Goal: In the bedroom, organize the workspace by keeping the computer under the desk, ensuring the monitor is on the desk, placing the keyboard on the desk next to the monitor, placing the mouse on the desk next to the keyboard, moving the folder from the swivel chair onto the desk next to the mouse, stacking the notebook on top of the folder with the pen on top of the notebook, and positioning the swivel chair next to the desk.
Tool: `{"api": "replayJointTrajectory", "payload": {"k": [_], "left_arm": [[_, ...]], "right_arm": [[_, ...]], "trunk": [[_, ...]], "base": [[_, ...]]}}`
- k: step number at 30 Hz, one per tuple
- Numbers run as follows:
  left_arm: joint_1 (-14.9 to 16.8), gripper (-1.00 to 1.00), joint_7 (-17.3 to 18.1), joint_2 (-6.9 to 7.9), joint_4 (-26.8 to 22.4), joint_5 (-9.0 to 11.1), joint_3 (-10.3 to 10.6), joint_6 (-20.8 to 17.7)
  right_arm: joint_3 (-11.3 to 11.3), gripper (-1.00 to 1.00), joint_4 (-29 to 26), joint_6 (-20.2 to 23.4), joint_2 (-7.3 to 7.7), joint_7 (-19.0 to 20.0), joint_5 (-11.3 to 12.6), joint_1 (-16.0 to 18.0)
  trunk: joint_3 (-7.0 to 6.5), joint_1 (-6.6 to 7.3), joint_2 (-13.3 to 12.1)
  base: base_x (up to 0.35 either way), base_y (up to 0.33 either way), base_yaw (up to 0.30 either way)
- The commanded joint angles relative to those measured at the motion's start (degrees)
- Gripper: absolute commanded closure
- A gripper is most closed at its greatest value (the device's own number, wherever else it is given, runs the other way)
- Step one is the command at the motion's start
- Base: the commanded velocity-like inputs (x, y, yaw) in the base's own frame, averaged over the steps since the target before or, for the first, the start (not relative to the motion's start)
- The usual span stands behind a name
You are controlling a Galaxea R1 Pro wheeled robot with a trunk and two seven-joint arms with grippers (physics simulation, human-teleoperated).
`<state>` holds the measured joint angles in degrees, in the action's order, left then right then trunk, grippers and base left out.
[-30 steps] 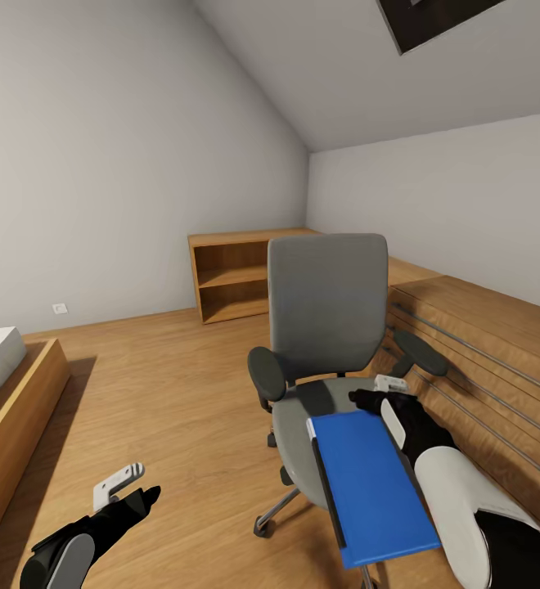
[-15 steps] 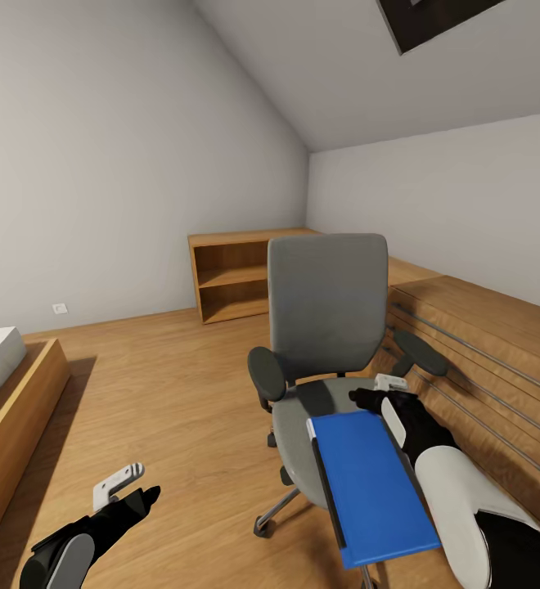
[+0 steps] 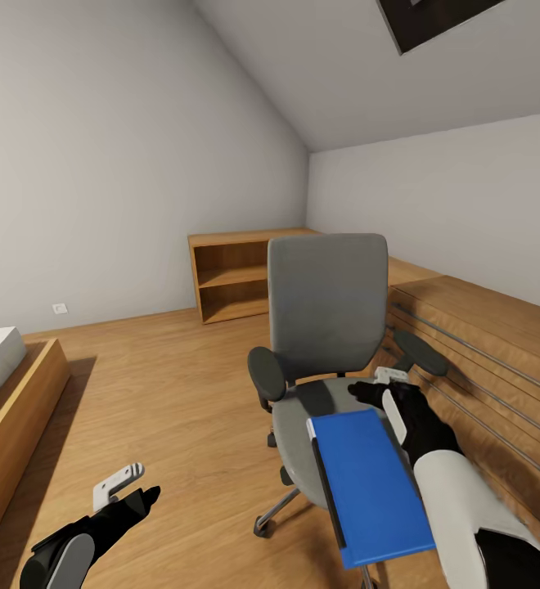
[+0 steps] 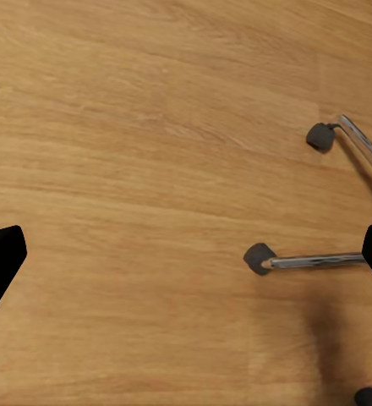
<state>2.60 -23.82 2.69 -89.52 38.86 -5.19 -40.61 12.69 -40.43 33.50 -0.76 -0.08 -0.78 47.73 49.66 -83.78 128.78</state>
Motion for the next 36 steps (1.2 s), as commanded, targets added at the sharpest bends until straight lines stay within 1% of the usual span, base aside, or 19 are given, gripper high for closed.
{"api": "replayJointTrajectory", "payload": {"k": [1, 10, 11, 19, 20, 26, 27, 30, 36], "left_arm": [[0.03, -1.00, -0.51, 0.00, -0.07, 0.61, 0.01, -0.16], [0.03, -1.00, -0.52, -0.05, 0.00, 0.61, 0.01, -0.16], [0.03, -1.00, -0.52, -0.05, 0.33, 0.56, 0.04, -0.12], [0.03, -1.00, -0.52, -0.07, 0.61, 0.55, 0.07, -0.10], [0.03, -1.00, -0.49, -0.06, 0.63, 0.53, 0.08, -0.10], [0.03, -1.00, -0.45, -0.06, 0.63, 0.53, 0.04, -0.09], [0.03, -1.00, -0.41, -0.05, 0.64, 0.52, 0.01, -0.10], [0.03, -1.00, -0.37, -0.04, 0.64, 0.54, 0.01, -0.14], [0.03, -1.00, -0.30, 0.02, 0.63, 0.52, 0.01, -0.11]], "right_arm": [[0.23, -1.00, -0.94, 0.82, -0.25, -0.01, -0.10, -0.32], [0.23, -1.00, -8.85, 4.92, -1.66, -0.01, -0.17, -4.22], [0.23, -1.00, -10.17, 6.76, -1.81, -0.01, -0.18, -4.77], [0.23, -1.00, -11.65, 8.18, -1.92, -0.01, -0.10, -5.29], [0.20, -1.00, -11.98, 8.80, -1.98, -0.01, 0.07, -5.34], [0.22, -1.00, -12.80, 9.21, -2.41, -0.04, 1.22, -5.40], [0.23, -1.00, -14.98, 9.32, -2.73, -0.09, 2.04, -6.85], [0.23, -1.00, -15.77, 9.31, -2.75, -0.10, 2.08, -7.41], [0.22, -1.00, -16.33, 9.26, -2.76, -0.10, 2.10, -7.82]], "trunk": [[0.06, 0.01, 0.03], [0.06, 0.01, 0.03], [0.06, 0.01, 0.03], [0.06, 0.01, 0.03], [0.06, 0.01, 0.03], [0.06, 0.01, 0.03], [0.05, 0.01, 0.03], [-0.05, 0.01, 0.03], [-0.43, 0.01, 0.03]], "base": [[0.000, 0.000, 0.000], [0.000, 0.000, 0.000], [0.000, 0.000, 0.000], [0.000, 0.000, 0.000], [0.000, 0.000, 0.000], [0.000, 0.000, 0.000], [0.000, 0.005, -0.022], [-0.027, 0.056, -0.100], [-0.239, 0.213, -0.187]]}}
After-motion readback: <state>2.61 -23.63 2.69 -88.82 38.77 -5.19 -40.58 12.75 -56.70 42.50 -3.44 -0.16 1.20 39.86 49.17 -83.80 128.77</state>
